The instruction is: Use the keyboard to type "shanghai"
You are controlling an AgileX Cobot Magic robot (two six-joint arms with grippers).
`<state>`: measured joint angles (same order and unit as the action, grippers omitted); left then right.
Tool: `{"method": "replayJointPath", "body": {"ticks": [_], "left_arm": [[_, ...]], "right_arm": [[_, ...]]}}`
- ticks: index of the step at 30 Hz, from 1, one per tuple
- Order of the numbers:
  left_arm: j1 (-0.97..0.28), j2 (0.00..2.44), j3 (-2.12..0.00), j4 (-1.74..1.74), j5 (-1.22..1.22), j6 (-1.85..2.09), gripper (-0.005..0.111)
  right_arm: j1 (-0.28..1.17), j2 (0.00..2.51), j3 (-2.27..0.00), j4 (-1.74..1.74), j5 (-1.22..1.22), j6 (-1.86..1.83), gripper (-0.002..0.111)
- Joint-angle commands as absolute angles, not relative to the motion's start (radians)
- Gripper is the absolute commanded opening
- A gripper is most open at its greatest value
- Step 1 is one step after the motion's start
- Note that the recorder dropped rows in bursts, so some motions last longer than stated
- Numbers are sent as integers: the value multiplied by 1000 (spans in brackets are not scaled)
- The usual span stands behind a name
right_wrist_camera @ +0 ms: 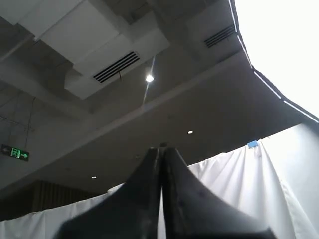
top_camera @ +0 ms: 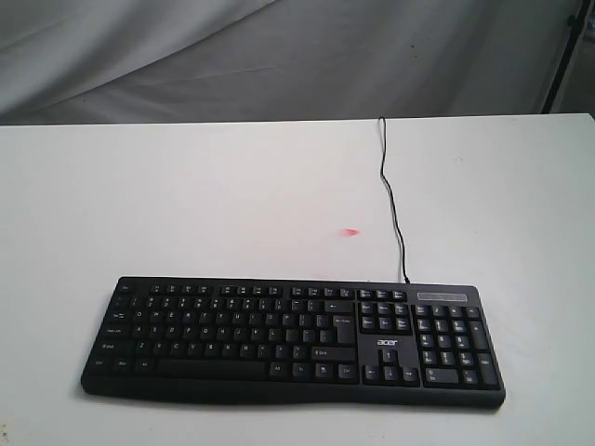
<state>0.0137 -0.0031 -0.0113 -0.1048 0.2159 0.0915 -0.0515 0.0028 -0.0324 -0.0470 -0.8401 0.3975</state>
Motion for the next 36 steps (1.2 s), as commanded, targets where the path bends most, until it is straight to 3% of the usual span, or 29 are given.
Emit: {"method": "replayJointPath", "body": {"ticks": [1,6,14,20,29,36], "left_arm": [[10,0,-11,-109,213,90,1],[10,0,-11,-109,213,90,1],[10,0,-11,-109,213,90,1],[10,0,-11,-109,213,90,1],[10,0,-11,-109,213,90,1],[10,0,-11,-109,213,90,1]], "right_arm": [[-59,0,-181,-81,-619,427,0],[-59,44,-440,-174,-269,427,0],[-59,311,-759,-183,-140,429,0],[-33,568,-1038,-327,128,407,0],[91,854,-1425,-96,493,-144,0],[106,1109,-1758,153,875,-457,0]]}}
